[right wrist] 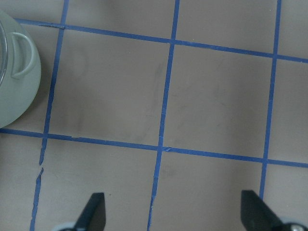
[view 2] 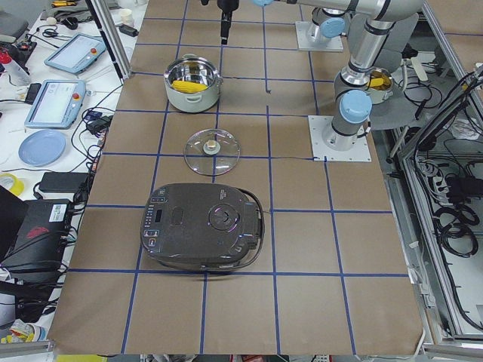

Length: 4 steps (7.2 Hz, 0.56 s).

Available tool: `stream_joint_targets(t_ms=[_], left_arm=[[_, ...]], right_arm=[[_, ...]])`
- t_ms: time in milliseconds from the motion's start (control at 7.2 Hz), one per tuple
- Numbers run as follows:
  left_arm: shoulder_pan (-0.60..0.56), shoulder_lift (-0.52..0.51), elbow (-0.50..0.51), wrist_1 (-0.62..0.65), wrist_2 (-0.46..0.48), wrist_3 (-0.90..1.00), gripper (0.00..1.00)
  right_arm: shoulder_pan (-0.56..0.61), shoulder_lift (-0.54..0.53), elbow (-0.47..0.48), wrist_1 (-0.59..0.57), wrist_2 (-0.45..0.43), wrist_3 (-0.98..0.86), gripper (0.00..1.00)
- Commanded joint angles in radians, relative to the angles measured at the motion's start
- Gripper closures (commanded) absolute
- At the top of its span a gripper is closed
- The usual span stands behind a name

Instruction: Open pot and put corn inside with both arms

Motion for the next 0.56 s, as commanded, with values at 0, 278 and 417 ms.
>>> stream_joint_targets(t_ms=[0,278,417], left_arm=[[0.011,-0.001,0.000,0.003,-0.002,0.001,0.00],[0.014,0.010,0.000,0.002,-0.005,0.004,0.00],[0.016,0.012,0.000,0.000,0.000,0.005,0.00]], right_arm=[[-0.001,-0.001,-0.009,0.044,0.004,0.047,0.00],[-0.001,-0.001,-0.012,0.053,0.001,0.115,0.00],[-0.002,-0.001,-0.012,0.053,0.000,0.115,0.00]])
